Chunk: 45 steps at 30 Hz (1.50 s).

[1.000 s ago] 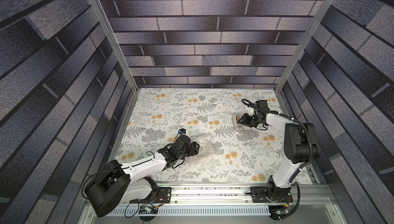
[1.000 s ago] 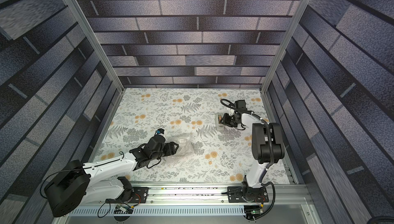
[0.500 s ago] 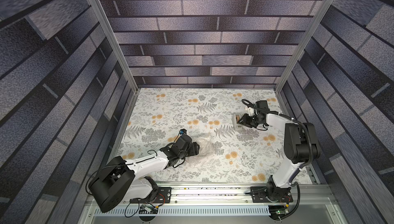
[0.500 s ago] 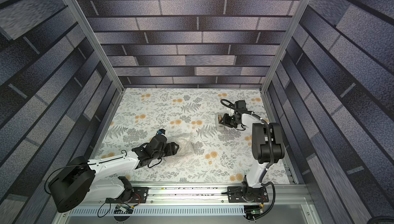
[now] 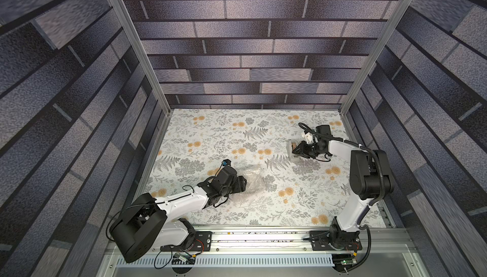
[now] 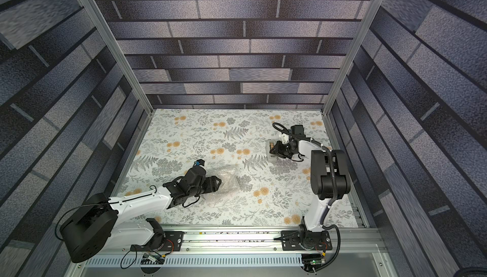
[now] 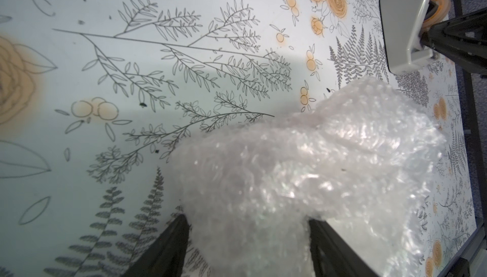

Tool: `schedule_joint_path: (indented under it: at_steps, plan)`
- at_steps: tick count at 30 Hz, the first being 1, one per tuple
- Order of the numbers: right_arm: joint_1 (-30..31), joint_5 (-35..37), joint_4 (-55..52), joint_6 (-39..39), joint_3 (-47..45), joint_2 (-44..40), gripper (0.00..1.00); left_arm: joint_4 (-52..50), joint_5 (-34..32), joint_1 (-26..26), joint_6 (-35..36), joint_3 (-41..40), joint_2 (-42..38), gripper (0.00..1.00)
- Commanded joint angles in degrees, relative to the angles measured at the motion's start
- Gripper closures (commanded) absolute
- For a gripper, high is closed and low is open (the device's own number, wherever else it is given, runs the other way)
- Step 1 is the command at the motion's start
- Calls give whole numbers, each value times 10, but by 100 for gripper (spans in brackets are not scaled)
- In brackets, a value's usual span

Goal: Wrap bowls in bubble wrap
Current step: Tear off the tape using the Tape Cutter.

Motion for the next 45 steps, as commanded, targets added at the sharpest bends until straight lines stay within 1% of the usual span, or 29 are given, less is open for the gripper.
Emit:
schedule_joint_path:
  at_steps: [1,6,15,19,25,28,35,40,45]
  plan:
    - [2,3,-19,4,-13,12,79,-19,3,3,15,6,4,26]
    - [2,12,-10,7,-41,4,80,-16,5,3,16,7,7,26]
    - [2,20,-15,9,-45,-20,84,-19,6,3,17,11,9,26]
    - [2,30,-16,9,-49,-30,90,-17,8,2,18,13,14,27]
    - [-3,26,-14,16,-49,-42,93,-14,10,2,18,14,20,27]
    - [-5,19,-12,22,-48,-48,98,-13,11,2,18,15,22,26]
    - [-7,-8,-4,41,-39,-70,99,-13,10,1,18,16,24,27]
    - [-7,-9,-14,46,-24,-94,99,-11,11,-1,19,20,30,27]
    - [-8,-11,-17,60,22,-112,99,-11,10,-3,19,23,32,27]
